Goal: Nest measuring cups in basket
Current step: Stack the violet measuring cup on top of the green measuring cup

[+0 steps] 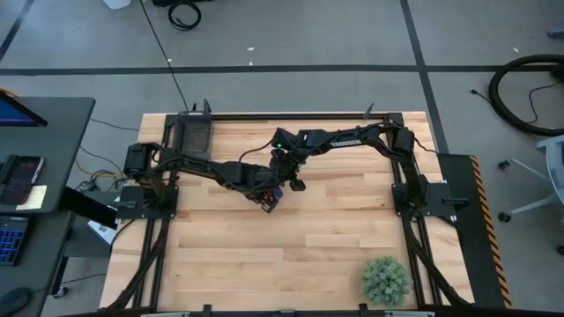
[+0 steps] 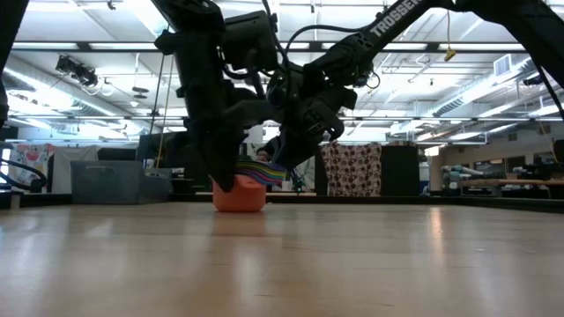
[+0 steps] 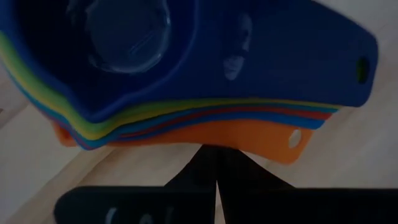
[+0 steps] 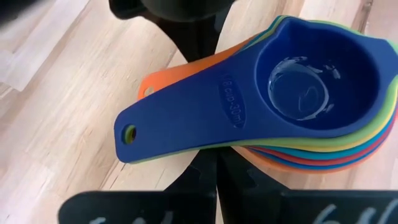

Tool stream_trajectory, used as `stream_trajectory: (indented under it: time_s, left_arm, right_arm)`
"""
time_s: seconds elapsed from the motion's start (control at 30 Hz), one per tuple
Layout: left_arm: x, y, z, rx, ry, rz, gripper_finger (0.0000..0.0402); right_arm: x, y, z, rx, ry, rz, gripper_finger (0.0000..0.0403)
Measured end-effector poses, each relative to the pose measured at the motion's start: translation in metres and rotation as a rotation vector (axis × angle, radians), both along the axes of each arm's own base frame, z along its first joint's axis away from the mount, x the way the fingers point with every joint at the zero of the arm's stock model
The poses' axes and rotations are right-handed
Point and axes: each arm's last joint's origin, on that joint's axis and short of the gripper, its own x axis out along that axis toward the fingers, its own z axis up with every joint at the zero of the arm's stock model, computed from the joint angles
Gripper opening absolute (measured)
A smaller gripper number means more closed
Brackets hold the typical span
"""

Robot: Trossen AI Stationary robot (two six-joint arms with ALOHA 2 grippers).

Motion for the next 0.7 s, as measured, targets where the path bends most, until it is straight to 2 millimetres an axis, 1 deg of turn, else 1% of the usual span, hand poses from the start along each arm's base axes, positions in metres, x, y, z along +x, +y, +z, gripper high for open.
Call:
stream_trajectory:
  time_s: [0.47, 0.7]
  left_arm:
    - [0.0064, 0.0014, 0.0025, 0.047, -0.071, 0.016, 0.0007]
    - [0.0010, 0.0009, 0.0010, 0.053, -0.006, 0.009, 0.0007]
  right_arm:
    - [-0.0002, 0.0014, 0.0015, 0.043, -0.017, 0.030, 0.0000]
    - [0.0008, -0.0012, 0.0005, 0.003, -0.012, -0.004, 0.0000]
